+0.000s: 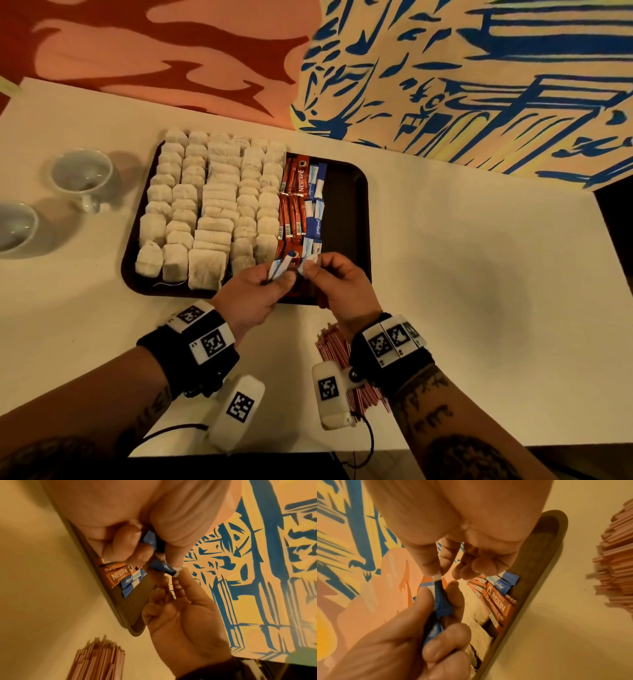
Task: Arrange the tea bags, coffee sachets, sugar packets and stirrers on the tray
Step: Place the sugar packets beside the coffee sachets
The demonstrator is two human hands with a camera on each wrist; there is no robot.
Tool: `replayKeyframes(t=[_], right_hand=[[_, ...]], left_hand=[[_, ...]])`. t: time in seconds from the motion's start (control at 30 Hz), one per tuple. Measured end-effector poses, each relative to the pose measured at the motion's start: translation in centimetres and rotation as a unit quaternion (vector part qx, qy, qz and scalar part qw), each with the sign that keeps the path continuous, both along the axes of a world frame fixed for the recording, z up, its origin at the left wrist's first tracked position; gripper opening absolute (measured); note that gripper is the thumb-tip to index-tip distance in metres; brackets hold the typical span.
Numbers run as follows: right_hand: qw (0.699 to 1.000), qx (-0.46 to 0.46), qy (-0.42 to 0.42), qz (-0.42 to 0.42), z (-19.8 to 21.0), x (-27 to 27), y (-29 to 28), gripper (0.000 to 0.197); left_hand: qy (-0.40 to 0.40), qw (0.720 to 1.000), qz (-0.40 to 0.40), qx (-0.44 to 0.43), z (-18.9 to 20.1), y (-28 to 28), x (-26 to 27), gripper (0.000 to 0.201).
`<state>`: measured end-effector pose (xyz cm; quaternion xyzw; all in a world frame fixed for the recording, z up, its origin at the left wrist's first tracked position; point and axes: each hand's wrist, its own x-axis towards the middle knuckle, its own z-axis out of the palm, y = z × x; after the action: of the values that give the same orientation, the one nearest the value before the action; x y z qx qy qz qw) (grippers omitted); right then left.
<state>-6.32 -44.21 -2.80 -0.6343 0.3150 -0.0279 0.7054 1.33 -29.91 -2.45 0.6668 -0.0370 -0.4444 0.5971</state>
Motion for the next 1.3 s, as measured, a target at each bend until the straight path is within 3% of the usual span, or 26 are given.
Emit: replayKeyframes(t=[0.1,0.17,0.27,0.4,0.5,0.57,0.63,0.73,0.87,1.3], right_hand=[[1.000,0.003,0.004,-0.003,-0.2,0.4,-0.1,0.009],[1.000,0.009,0.009,-0.004,-0.4,0.6,0.1,0.005],[0.998,0.061,0.015,-0.004,-0.8,1.0,0.3,0.020],[0.994,0.101,0.030,-0.019,-1.2,1.3,0.3,0.009],[0.997,0.027,0.056,-0.041,-1.8,2.0,-0.9,0.009],[0.989,-0.069,0.123,-0.049,-2.1,2.8,-2.7,0.015],[0.971,-0.159,0.179,-0.022,-2.4,3.6,-4.8,0.023],[0.946,-0.221,0.229,0.057,-3.2,4.8,-6.2,0.021],[0.938,-0.218,0.250,0.098,-4.0,5.9,-6.2,0.017],[0.930,-0.239,0.269,0.077,-5.1,5.7,-5.9,0.026]], left_hand=[[-0.168,0.980,-0.077,0.073,0.2,-0.1,0.3,0.020],[-0.215,0.967,-0.085,0.105,-0.1,-0.2,0.4,0.031],[-0.192,0.972,-0.098,0.094,-0.6,-0.2,0.6,0.028],[-0.178,0.972,-0.117,0.097,-1.5,0.1,1.0,0.017],[-0.187,0.965,-0.127,0.131,-2.3,0.5,1.3,0.013],[-0.176,0.971,-0.101,0.128,-2.3,0.8,1.7,0.014],[-0.155,0.979,-0.066,0.115,-2.1,1.2,2.3,0.015],[-0.136,0.986,-0.026,0.088,-2.4,1.8,3.2,0.016],[-0.142,0.986,-0.016,0.082,-2.6,2.3,3.7,0.017],[-0.138,0.986,-0.008,0.090,-2.2,2.1,3.4,0.012]])
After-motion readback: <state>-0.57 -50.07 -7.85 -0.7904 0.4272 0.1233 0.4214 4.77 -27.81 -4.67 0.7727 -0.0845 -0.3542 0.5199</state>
